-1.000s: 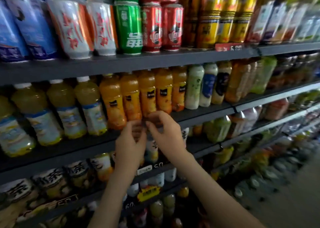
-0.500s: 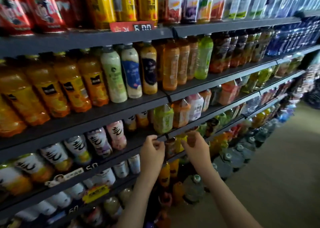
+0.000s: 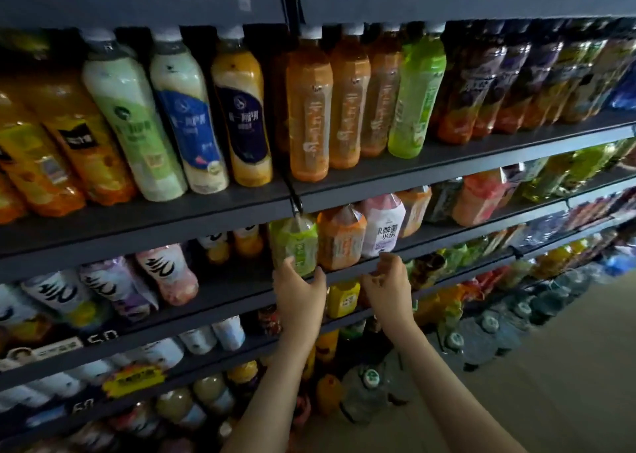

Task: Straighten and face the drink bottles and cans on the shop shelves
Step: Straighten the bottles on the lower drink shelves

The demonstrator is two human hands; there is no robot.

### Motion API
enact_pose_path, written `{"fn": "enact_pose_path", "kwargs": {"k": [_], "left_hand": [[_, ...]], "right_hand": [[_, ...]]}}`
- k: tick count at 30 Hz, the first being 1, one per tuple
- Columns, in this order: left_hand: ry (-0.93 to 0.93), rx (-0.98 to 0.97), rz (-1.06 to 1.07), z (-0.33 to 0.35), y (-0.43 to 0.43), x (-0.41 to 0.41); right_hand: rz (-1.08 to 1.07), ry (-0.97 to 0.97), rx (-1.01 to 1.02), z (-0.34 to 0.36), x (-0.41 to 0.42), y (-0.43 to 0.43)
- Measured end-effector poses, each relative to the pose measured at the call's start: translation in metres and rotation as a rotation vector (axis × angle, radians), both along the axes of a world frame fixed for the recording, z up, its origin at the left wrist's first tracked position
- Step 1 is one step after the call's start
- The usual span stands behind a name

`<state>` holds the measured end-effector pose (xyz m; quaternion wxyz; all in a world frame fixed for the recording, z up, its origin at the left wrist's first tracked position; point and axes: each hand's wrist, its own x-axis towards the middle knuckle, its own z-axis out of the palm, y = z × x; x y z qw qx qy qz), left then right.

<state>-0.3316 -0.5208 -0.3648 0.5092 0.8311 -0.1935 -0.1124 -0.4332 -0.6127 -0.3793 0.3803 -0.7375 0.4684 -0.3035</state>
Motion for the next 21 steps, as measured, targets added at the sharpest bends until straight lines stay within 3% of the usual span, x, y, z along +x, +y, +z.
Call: {"fn": "enact_pose_path", "kwargs": {"k": [12,21], "left_hand": [[-0.128,0.061,0.294,-0.061,-0.064,0.022],[-0.223,-0.1,0.295,-0.097,-0.089,0.033]], "right_hand": [[-0.011,-0.077,-0.097,-0.053,0.061,-0.045],[-0.045,-0.237,-0.25,-0.088,0.095,-0.069]]}}
